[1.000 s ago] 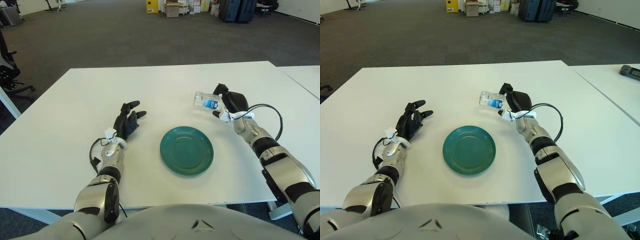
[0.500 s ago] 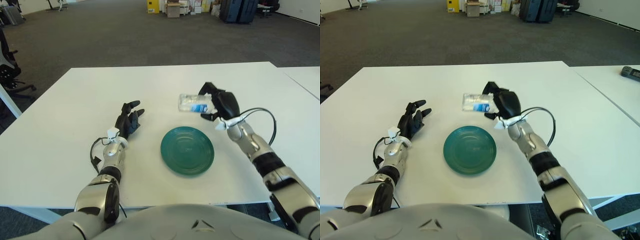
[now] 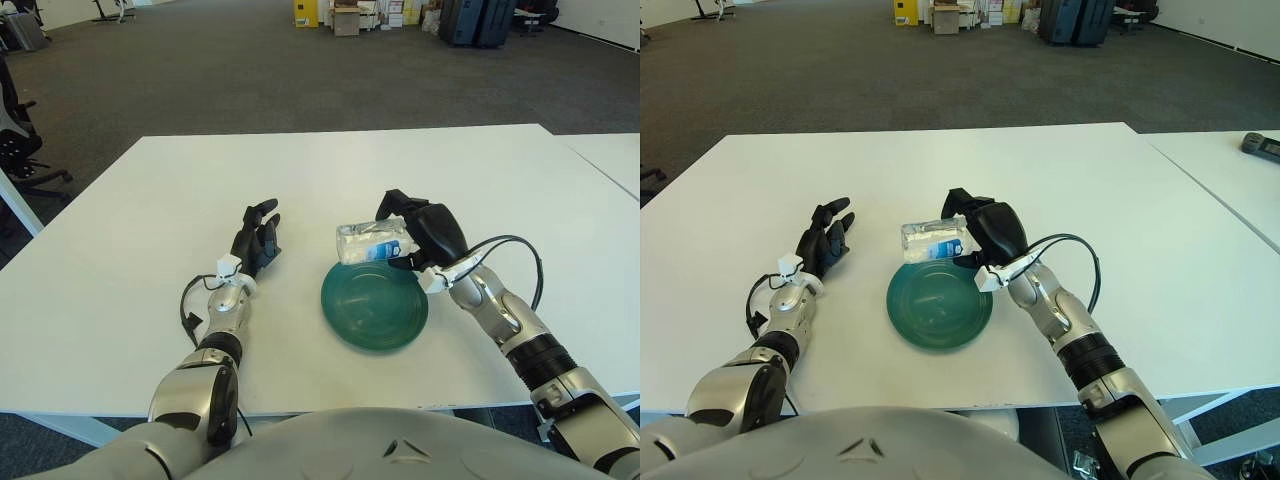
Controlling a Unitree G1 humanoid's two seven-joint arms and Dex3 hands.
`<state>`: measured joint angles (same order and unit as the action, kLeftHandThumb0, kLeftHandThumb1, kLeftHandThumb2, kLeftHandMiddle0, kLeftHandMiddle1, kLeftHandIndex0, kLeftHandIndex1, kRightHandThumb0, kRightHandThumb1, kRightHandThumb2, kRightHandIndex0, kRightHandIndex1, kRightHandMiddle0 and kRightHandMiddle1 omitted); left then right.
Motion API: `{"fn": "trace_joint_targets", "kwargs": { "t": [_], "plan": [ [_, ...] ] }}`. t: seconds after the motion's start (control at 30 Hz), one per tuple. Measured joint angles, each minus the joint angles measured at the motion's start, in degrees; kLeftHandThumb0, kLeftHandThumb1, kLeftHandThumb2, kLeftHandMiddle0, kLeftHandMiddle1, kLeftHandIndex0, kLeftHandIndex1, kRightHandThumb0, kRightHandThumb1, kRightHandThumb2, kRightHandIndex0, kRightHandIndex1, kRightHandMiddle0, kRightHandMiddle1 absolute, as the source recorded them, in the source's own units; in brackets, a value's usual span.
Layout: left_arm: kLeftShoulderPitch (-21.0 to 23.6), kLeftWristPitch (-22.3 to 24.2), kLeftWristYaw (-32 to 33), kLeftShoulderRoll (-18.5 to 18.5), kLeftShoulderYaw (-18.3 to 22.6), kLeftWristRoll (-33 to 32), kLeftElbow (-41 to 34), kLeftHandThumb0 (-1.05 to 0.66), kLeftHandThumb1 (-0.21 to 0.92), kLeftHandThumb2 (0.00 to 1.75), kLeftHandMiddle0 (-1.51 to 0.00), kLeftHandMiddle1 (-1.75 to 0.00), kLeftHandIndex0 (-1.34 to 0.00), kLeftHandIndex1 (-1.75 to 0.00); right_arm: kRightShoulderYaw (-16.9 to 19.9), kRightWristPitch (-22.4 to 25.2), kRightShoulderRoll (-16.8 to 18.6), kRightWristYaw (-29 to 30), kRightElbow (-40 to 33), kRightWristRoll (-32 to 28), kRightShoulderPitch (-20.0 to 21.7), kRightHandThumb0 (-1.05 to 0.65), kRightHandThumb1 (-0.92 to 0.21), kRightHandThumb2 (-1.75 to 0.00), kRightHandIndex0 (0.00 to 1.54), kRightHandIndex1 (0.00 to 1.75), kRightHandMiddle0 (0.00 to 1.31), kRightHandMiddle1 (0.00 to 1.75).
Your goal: Put the bottle into the plate.
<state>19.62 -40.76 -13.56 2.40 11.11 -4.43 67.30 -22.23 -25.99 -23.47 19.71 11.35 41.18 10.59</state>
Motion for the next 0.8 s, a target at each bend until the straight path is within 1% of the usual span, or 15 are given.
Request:
{"fn": "trace_joint_targets", "kwargs": {
  "t": [0.27, 0.47, 0.6, 0.8],
  "plan": [
    [0.1, 0.3, 0.7, 0.0, -0.6, 0.5, 0.1, -0.81, 0.92, 0.92, -0.24, -0.1, 0.0, -0.76, 0.0, -0.4, -0.1, -3.0, -2.9, 0.2, -1.8, 0.0, 0.01, -1.66, 0.89, 1.64, 0.63, 1.75],
    [0.1, 0.3, 0.8, 0.0, -1.0, 0.6, 0.2, -0.82, 0.92, 0.92, -0.23, -0.09, 0.0, -0.77, -0.2, -0.6, -0.1, -4.1, -3.3, 1.3, -3.2, 0.0, 0.02, -1.66, 0.9, 1.63, 0.63, 1.75],
    [0.1, 0.3, 0.8, 0.1, -1.1, 0.6, 0.2, -0.82, 0.92, 0.91, -0.23, -0.08, 0.0, -0.77, -0.2, -0.8, -0.2, -4.6, -3.3, 2.0, -3.7, 0.0, 0.02, -1.67, 0.9, 1.64, 0.63, 1.75],
    [0.1, 0.3, 0.8, 0.1, -1.1, 0.5, 0.2, -0.82, 0.92, 0.92, -0.24, -0.07, 0.0, -0.79, -0.3, -1.4, -0.6, -7.2, -3.3, 2.0, -3.7, 0.0, 0.03, -1.69, 0.9, 1.67, 0.64, 1.75]
  ]
}}
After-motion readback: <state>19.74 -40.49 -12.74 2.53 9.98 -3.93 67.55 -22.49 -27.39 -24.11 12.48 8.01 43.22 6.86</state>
